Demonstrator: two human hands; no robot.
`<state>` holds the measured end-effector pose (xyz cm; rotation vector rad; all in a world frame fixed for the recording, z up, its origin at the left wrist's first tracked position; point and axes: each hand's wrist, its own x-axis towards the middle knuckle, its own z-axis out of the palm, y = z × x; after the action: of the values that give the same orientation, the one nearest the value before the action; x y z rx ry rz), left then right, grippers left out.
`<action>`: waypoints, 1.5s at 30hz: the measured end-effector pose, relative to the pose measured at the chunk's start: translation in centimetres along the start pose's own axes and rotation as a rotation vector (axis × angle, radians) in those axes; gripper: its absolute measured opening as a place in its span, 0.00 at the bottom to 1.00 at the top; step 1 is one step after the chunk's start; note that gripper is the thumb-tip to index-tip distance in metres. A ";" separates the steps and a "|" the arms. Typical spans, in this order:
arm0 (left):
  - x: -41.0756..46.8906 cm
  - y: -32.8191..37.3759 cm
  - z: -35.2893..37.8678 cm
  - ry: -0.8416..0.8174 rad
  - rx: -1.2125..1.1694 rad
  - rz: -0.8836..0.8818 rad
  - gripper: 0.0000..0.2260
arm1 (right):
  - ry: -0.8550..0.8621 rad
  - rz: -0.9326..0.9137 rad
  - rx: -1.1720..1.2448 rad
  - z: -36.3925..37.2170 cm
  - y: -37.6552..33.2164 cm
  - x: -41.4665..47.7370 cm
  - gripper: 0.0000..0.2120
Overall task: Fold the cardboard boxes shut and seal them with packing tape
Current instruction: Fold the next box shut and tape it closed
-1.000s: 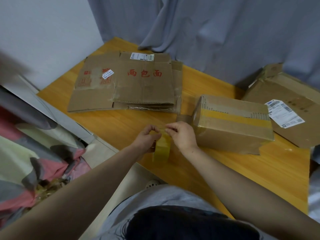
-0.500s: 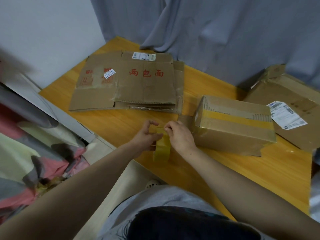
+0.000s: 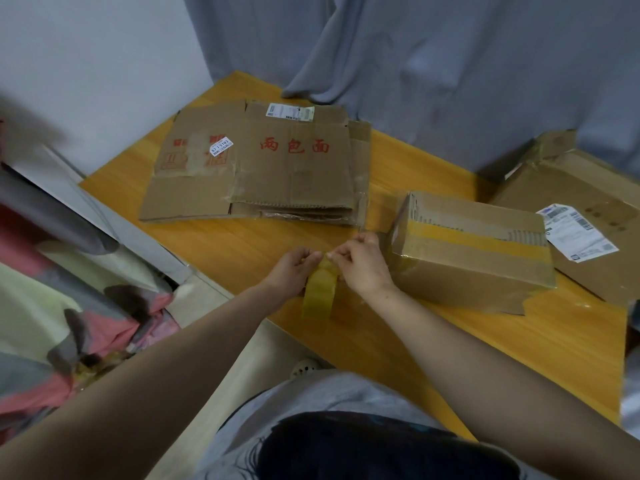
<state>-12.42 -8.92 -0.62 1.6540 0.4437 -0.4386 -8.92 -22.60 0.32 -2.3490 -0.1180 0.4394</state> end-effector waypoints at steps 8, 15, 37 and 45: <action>0.4 -0.5 -1.0 0.102 0.051 -0.027 0.09 | 0.016 0.361 0.563 0.3 -0.7 0.5 0.15; 2.0 0.4 -2.6 0.317 0.381 0.021 0.21 | -0.046 0.184 0.267 1.2 0.0 0.7 0.14; 8.6 11.1 12.6 -0.104 1.453 0.705 0.21 | 0.639 0.013 -0.364 -7.2 11.9 -2.0 0.20; 12.3 16.1 12.3 -0.407 1.457 0.412 0.21 | 0.696 -0.024 -0.389 -6.8 12.3 -1.7 0.18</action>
<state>6.11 -22.56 5.02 2.8370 -0.7294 -0.8497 -8.70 -36.39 -3.04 -2.7349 0.1087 -0.4663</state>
